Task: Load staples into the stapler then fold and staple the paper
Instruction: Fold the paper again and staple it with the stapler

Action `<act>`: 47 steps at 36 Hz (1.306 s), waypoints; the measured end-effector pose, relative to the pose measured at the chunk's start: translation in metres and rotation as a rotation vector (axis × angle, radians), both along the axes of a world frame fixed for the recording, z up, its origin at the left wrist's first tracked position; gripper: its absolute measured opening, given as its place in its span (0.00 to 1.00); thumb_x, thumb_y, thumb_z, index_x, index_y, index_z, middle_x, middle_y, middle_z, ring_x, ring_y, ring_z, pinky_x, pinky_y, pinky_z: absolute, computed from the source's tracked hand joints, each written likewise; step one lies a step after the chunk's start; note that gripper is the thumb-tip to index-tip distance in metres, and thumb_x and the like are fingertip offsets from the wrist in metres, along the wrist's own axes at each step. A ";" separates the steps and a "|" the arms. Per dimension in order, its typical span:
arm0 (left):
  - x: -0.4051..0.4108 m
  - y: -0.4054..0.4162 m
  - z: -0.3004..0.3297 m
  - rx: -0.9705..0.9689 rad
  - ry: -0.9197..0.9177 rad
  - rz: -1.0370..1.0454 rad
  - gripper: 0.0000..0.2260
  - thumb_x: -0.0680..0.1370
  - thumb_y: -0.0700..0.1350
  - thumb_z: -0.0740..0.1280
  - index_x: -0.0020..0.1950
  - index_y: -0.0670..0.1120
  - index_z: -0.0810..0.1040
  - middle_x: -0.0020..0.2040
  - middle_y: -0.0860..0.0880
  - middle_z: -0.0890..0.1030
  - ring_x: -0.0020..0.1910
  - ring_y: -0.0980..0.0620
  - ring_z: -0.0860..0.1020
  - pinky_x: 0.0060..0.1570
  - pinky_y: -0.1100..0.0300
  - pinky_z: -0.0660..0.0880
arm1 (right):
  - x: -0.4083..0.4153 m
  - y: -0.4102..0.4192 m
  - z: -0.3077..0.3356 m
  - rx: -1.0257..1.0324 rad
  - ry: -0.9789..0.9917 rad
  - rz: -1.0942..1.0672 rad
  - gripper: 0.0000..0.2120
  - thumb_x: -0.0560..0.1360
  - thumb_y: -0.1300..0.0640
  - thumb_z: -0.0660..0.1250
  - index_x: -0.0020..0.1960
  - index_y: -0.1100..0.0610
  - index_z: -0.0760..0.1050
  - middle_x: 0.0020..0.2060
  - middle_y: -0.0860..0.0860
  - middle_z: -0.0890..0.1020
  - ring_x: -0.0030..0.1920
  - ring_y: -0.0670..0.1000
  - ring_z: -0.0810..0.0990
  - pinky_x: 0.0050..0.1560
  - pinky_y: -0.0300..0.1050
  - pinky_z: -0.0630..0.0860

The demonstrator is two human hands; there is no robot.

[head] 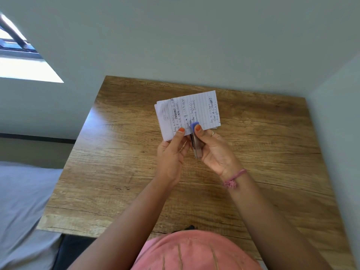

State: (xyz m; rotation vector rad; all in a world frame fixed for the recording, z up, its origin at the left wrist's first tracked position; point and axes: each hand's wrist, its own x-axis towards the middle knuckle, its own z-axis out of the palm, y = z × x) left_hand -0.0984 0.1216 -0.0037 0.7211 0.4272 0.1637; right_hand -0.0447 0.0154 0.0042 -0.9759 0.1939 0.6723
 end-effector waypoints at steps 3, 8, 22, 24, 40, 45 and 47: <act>0.002 -0.003 0.000 0.034 -0.064 -0.017 0.12 0.76 0.42 0.69 0.59 0.47 0.81 0.59 0.43 0.82 0.59 0.47 0.80 0.55 0.57 0.78 | -0.001 0.001 -0.001 -0.022 -0.024 -0.003 0.06 0.69 0.55 0.72 0.44 0.56 0.83 0.38 0.54 0.79 0.32 0.50 0.68 0.30 0.40 0.62; 0.006 -0.010 0.003 0.176 -0.091 -0.004 0.25 0.72 0.41 0.74 0.67 0.48 0.73 0.62 0.43 0.80 0.63 0.42 0.77 0.59 0.46 0.76 | -0.005 0.006 -0.004 -0.065 -0.081 -0.020 0.05 0.70 0.55 0.72 0.43 0.53 0.85 0.35 0.54 0.77 0.24 0.46 0.65 0.23 0.37 0.62; 0.014 -0.005 0.003 0.113 -0.059 0.019 0.16 0.69 0.40 0.76 0.53 0.53 0.83 0.56 0.46 0.84 0.58 0.48 0.81 0.50 0.60 0.78 | -0.002 0.012 -0.004 -0.087 -0.074 -0.090 0.04 0.69 0.55 0.72 0.40 0.53 0.85 0.31 0.51 0.79 0.23 0.45 0.65 0.20 0.38 0.61; 0.014 -0.001 0.003 0.101 -0.080 -0.033 0.16 0.70 0.40 0.76 0.56 0.52 0.82 0.57 0.45 0.83 0.59 0.47 0.80 0.52 0.59 0.78 | -0.001 0.011 -0.004 -0.070 -0.071 -0.081 0.04 0.71 0.55 0.71 0.41 0.53 0.85 0.30 0.50 0.80 0.24 0.45 0.65 0.21 0.37 0.61; 0.005 0.006 -0.006 0.000 0.040 0.062 0.15 0.79 0.36 0.65 0.65 0.37 0.74 0.61 0.38 0.79 0.61 0.44 0.79 0.59 0.52 0.77 | -0.005 0.007 0.000 -0.030 -0.132 -0.032 0.26 0.67 0.59 0.74 0.62 0.68 0.75 0.52 0.56 0.84 0.47 0.47 0.84 0.40 0.35 0.77; 0.006 0.007 -0.006 -0.041 0.050 0.085 0.11 0.79 0.38 0.65 0.61 0.40 0.77 0.58 0.40 0.82 0.58 0.45 0.81 0.55 0.55 0.79 | -0.006 0.002 -0.007 -0.113 -0.176 -0.019 0.24 0.66 0.58 0.75 0.60 0.64 0.77 0.52 0.54 0.85 0.51 0.46 0.83 0.42 0.35 0.77; 0.006 0.007 -0.007 -0.047 0.059 0.091 0.09 0.79 0.38 0.65 0.58 0.42 0.79 0.56 0.42 0.83 0.56 0.46 0.82 0.51 0.57 0.80 | -0.007 -0.001 -0.011 -0.143 -0.204 -0.009 0.20 0.65 0.58 0.76 0.56 0.61 0.80 0.51 0.53 0.85 0.52 0.47 0.83 0.43 0.35 0.77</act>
